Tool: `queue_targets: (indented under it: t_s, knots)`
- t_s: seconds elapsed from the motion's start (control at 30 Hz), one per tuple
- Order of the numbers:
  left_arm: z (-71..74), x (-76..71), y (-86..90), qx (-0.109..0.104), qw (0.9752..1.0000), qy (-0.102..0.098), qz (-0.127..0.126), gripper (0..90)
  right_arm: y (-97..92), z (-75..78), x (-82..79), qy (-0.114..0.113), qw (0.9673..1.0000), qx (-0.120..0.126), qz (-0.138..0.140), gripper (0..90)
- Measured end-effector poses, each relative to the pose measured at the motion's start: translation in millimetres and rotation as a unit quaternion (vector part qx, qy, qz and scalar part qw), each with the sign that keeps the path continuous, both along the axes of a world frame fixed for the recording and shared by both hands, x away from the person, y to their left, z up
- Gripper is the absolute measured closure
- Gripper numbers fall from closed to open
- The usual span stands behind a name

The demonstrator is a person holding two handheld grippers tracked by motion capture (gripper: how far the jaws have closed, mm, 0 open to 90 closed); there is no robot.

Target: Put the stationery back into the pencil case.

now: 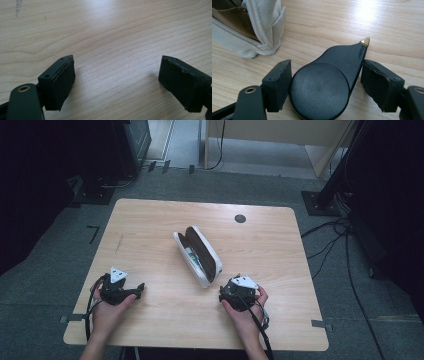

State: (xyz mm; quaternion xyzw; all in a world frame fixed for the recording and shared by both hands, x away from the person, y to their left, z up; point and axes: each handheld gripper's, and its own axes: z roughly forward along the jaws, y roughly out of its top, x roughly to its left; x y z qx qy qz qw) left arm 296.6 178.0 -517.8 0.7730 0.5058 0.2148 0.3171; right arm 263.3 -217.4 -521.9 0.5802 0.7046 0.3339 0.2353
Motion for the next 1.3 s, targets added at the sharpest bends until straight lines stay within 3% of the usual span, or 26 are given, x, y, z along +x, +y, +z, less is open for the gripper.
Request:
queue_targets:
  t_s: [0.2,0.4,0.57,0.7,0.83,1.03,1.23,1.3]
  knots:
    - [0.0,0.0,0.0,0.0,1.0,0.0,0.0,14.0,-4.9,-0.2,0.5,-0.011,0.9998,-0.008,0.014,40.8]
    - [0.0,0.0,0.0,0.0,1.0,0.0,0.0,14.0,-9.6,-0.7,-1.3,-0.014,0.9993,-0.009,0.034,40.3]
    - [0.0,0.0,0.0,0.0,1.0,0.0,0.0,14.0,-10.0,-1.3,1.7,-0.004,0.9994,-0.006,0.034,23.0]
    - [0.0,0.0,-0.1,0.0,1.0,0.0,0.0,14.0,-8.4,-1.5,2.9,-0.007,0.9995,-0.014,0.026,27.0]
    - [0.0,0.0,0.0,0.0,1.0,0.0,0.0,14.0,-9.5,-0.8,-1.0,-0.015,0.9994,-0.012,0.03,40.9]
    - [0.0,-0.8,-0.7,-0.002,1.0,-0.002,-0.001,15.2,-14.6,-0.8,-6.2,-0.016,0.9989,-0.01,0.043,41.5]
    - [1.4,-2.7,1.7,-0.027,0.9994,-0.012,-0.018,15.1,-16.3,0.8,-15.5,-0.017,0.9974,-0.002,0.07,41.6]
    - [1.4,-3.6,-0.7,-0.016,0.9994,-0.015,-0.025,15.1,-15.9,3.2,-19.5,-0.018,0.9968,-0.002,0.078,41.6]
